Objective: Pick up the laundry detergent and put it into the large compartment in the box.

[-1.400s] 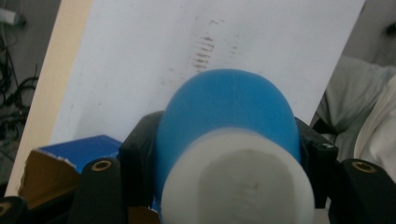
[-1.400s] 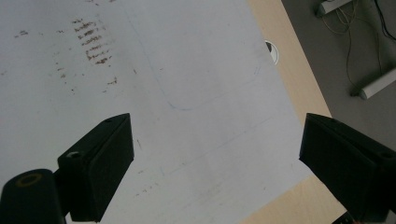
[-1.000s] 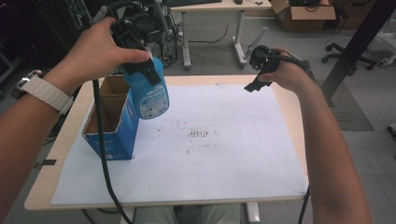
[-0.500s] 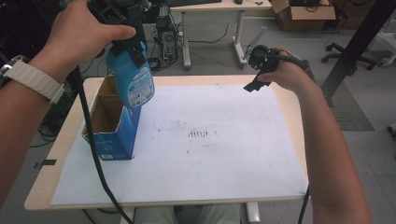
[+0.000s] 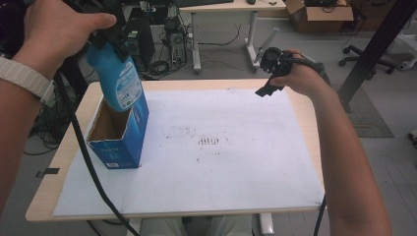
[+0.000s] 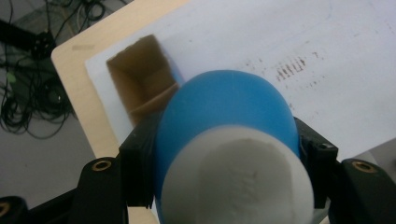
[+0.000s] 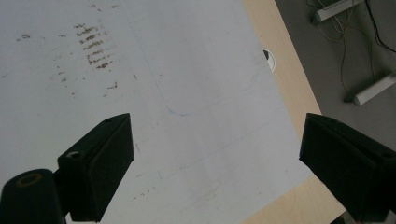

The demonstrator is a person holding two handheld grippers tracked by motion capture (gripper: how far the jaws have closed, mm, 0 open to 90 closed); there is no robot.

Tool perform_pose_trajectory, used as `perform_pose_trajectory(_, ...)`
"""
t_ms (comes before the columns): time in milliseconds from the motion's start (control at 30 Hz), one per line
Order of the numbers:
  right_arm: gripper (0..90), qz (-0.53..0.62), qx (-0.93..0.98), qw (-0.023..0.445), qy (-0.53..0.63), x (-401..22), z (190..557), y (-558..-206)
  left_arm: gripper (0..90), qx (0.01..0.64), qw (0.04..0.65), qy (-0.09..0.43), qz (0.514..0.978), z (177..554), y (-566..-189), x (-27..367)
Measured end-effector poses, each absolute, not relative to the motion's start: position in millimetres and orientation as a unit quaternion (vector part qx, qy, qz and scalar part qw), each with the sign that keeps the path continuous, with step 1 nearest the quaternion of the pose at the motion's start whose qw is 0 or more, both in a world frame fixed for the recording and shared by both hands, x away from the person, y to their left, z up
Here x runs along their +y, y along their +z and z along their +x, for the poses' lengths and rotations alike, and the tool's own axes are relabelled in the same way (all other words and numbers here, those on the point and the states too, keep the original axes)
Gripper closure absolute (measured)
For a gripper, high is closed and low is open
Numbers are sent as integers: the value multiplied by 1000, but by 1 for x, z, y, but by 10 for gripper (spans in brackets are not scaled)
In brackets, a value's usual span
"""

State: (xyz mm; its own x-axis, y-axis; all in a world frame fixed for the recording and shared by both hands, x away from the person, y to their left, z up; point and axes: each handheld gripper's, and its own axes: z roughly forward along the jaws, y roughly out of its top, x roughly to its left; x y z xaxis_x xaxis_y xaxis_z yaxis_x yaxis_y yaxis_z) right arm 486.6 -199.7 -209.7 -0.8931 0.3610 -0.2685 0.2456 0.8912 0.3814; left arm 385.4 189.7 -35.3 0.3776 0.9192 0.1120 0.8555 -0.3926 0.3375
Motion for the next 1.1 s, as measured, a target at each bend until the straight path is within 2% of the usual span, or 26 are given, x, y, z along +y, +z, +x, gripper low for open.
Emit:
perform_pose_trajectory(367,99,154,959,166,171,-196,490,-212,376,604,101,154,776,390,-38,216)
perform_pose_trajectory(1100,99,152,960,167,169,-194,493,-216,376,658,107,152,730,400,-77,255)
